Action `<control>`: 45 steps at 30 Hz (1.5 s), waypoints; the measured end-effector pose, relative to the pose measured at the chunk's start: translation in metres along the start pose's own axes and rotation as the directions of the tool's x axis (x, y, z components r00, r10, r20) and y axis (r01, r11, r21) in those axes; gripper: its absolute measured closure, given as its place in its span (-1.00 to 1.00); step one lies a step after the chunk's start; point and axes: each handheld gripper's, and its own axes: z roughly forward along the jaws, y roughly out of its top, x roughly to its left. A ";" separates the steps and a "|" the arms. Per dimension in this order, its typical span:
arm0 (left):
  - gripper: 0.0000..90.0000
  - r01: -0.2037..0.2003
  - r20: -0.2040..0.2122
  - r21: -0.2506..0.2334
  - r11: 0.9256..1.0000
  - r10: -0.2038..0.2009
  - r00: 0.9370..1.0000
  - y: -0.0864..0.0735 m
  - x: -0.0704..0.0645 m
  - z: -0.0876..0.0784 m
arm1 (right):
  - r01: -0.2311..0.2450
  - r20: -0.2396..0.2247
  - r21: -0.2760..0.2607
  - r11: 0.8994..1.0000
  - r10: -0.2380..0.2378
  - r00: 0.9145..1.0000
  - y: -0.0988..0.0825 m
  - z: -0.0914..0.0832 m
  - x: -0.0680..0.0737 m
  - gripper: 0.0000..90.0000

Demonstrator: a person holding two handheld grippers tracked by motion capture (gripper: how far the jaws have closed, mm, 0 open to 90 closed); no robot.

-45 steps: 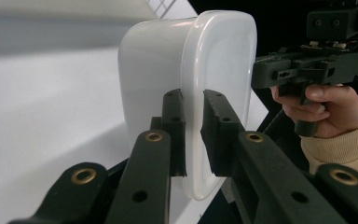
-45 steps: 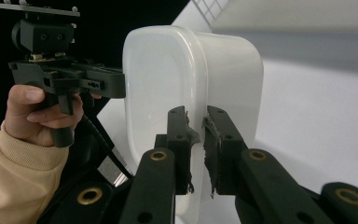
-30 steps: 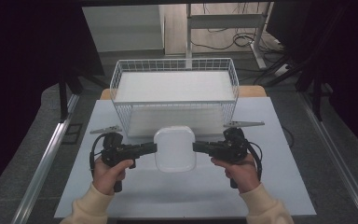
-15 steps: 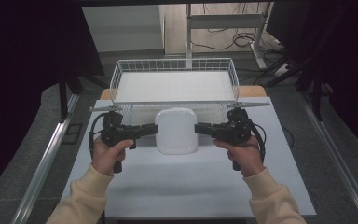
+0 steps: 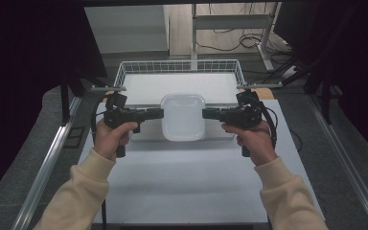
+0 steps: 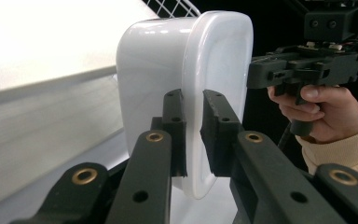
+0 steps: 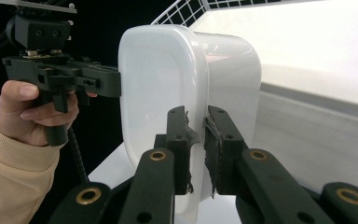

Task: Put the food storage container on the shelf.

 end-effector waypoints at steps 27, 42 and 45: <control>0.79 0.005 0.032 0.022 1.000 -0.006 0.999 0.071 0.023 0.008 | -0.025 0.020 -0.002 1.000 0.025 0.999 0.067 0.008 -0.019 0.77; 0.78 0.087 0.008 0.059 0.994 -0.087 0.996 0.086 0.057 0.027 | -0.120 0.040 0.037 0.992 0.119 0.992 0.080 0.031 -0.049 0.75; 0.77 0.111 0.006 0.060 0.992 -0.112 0.994 0.086 0.064 0.029 | -0.143 0.038 0.043 0.989 0.141 0.989 0.080 0.038 -0.056 0.74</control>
